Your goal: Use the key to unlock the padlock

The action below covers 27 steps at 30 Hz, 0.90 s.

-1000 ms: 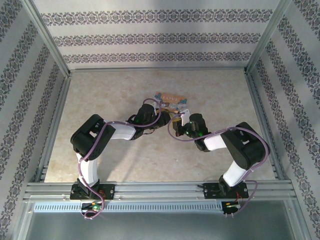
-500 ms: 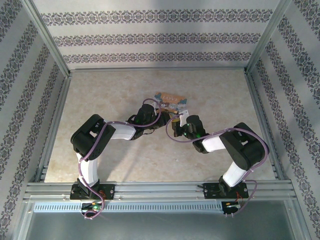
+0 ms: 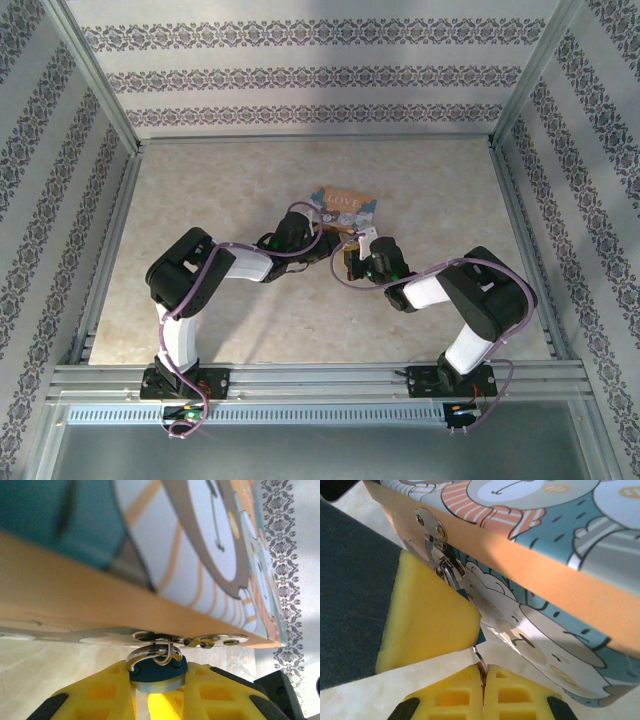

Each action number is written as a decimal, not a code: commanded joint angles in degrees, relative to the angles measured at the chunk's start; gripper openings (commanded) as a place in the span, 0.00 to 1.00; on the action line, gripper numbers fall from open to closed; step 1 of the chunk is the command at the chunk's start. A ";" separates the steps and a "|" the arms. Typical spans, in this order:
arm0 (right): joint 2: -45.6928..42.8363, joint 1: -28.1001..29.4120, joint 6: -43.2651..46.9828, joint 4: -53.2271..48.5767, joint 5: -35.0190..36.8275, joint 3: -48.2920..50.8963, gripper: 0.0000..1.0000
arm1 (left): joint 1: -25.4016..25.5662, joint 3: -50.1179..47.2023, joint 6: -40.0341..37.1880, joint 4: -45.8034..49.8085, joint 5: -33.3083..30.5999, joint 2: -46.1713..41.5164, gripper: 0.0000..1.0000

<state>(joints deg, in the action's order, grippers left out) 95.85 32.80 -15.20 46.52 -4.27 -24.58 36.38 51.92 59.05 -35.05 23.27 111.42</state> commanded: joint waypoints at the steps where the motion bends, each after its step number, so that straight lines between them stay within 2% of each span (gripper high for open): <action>1: -0.29 0.87 -1.46 0.33 -0.46 0.78 0.00 | 1.51 -0.35 1.16 -3.30 4.34 0.91 0.23; 6: -1.35 1.04 -1.78 -3.63 -0.55 -0.42 0.00 | 1.50 -0.89 0.94 -3.23 3.90 0.21 0.28; 17: -2.07 1.44 -3.17 -9.23 -0.55 -1.27 0.00 | -0.33 -6.33 -0.18 -2.18 0.25 -6.92 0.46; 21: -2.81 1.63 -3.32 -10.52 -0.89 -1.60 0.00 | -1.68 -10.94 0.65 -4.06 -1.14 -10.19 0.48; 27: -5.05 2.18 -6.52 -16.26 -2.11 -3.51 0.00 | -4.13 -15.31 -1.65 -1.73 -2.56 -16.42 0.49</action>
<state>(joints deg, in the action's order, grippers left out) 92.53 34.30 -19.18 34.04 -4.97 -26.41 33.52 37.80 58.94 -36.51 22.20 98.08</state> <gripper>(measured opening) 0.051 0.491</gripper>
